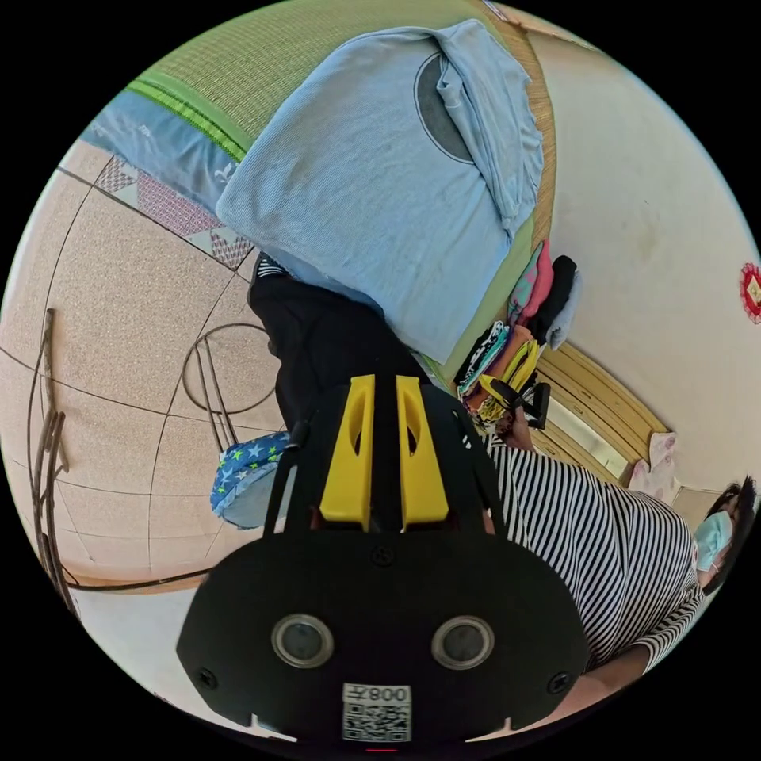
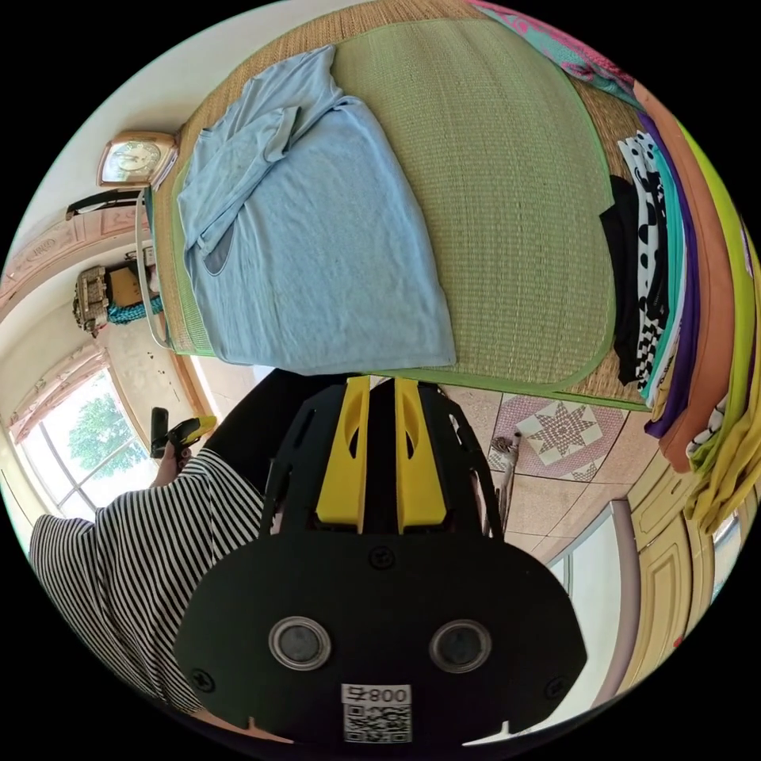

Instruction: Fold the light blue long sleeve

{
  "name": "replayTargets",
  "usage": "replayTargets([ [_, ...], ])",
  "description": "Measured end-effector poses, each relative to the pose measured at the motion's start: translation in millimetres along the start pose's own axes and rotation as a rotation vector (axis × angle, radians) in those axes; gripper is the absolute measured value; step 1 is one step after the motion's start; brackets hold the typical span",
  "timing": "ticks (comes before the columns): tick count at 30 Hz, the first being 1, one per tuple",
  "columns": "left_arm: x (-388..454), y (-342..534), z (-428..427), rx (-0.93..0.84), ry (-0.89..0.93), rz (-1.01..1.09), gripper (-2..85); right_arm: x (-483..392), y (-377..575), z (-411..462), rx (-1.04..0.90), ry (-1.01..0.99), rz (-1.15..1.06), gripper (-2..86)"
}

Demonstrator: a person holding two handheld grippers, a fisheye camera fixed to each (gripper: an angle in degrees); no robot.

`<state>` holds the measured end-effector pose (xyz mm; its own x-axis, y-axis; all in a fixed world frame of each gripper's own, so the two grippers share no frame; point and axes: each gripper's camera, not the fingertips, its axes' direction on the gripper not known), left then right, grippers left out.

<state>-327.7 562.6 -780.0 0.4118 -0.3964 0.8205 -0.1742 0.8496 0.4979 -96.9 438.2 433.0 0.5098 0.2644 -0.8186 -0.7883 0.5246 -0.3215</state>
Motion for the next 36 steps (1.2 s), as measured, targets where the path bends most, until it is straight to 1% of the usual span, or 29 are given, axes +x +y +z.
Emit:
replayTargets([
  [6, -32, 22, 32, -0.002, -0.013, 0.003, 5.7, 28, -20, 37, -0.01, 0.019, 0.026, 7.7],
  [8, -41, 30, 40, 0.006, -0.015, 0.005, 5.8, 31, -29, 51, -0.019, -0.001, 0.027, 8.0],
  [13, -74, 54, 61, 0.021, -0.001, -0.012, 5.8, 30, -52, 85, -0.031, 0.052, 0.034, 8.1],
  [16, -96, 67, 71, 0.031, 0.003, -0.036, 5.7, 31, -64, 103, -0.041, 0.049, 0.055, 8.0],
  [24, -156, 91, 94, 0.088, 0.067, -0.126, 5.7, 19, -79, 129, -0.052, 0.139, 0.1, 6.5],
  [27, -169, 95, 101, 0.117, 0.089, -0.125, 5.6, 7, -85, 138, -0.07, 0.223, 0.075, 6.3],
  [31, -187, 95, 106, 0.153, 0.099, -0.116, 5.6, 0, -90, 147, -0.084, 0.262, 0.073, 5.4],
  [32, -190, 95, 107, 0.16, 0.103, -0.117, 5.6, -1, -92, 149, -0.094, 0.264, 0.075, 4.6],
  [36, -215, 90, 106, 0.222, 0.105, -0.123, 6.0, -8, -101, 156, -0.143, 0.159, 0.044, 2.8],
])
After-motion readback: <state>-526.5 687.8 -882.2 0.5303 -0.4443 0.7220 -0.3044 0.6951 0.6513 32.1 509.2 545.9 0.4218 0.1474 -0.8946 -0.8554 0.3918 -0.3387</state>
